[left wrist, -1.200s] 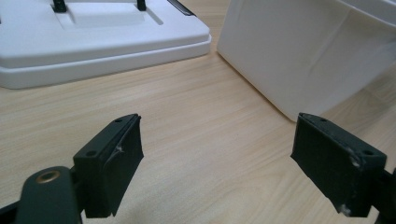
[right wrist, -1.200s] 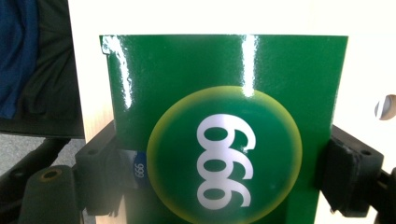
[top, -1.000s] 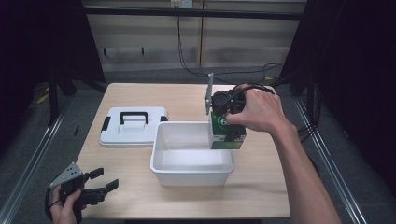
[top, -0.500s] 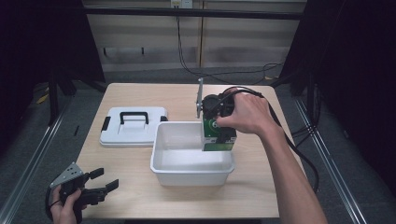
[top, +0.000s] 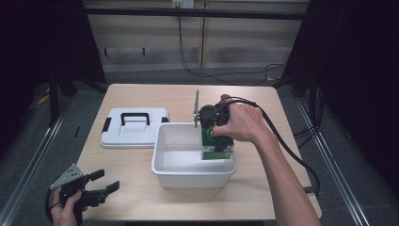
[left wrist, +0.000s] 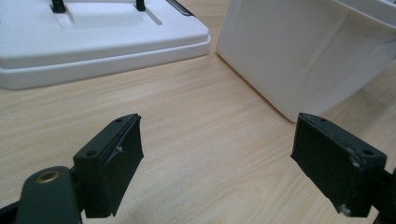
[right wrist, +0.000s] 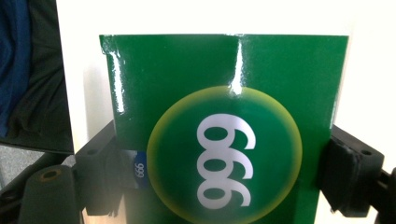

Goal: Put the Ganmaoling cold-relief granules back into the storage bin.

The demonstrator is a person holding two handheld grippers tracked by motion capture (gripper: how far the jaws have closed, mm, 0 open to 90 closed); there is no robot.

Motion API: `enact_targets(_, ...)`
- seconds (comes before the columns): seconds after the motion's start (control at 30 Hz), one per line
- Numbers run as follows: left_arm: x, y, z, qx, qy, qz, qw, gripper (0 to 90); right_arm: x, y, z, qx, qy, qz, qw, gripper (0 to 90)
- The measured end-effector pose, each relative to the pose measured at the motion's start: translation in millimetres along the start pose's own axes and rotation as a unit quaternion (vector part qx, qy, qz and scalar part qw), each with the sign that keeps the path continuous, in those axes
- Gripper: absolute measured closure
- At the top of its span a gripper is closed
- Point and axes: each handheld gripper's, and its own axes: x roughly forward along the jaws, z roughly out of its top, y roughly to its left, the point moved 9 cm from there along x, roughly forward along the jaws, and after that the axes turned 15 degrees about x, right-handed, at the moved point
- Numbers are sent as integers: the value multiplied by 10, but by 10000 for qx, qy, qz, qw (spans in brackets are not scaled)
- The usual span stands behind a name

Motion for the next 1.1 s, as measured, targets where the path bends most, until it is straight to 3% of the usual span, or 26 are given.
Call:
enact_targets(0.43,-5,1,3,-14,-16,6,10000,159,286,-45,-9,90,-100,127,9998,156)
enact_targets(1.1,-2,-5,4,1,-17,-11,10000,158,663,-48,-78,137,274,66,9995,153)
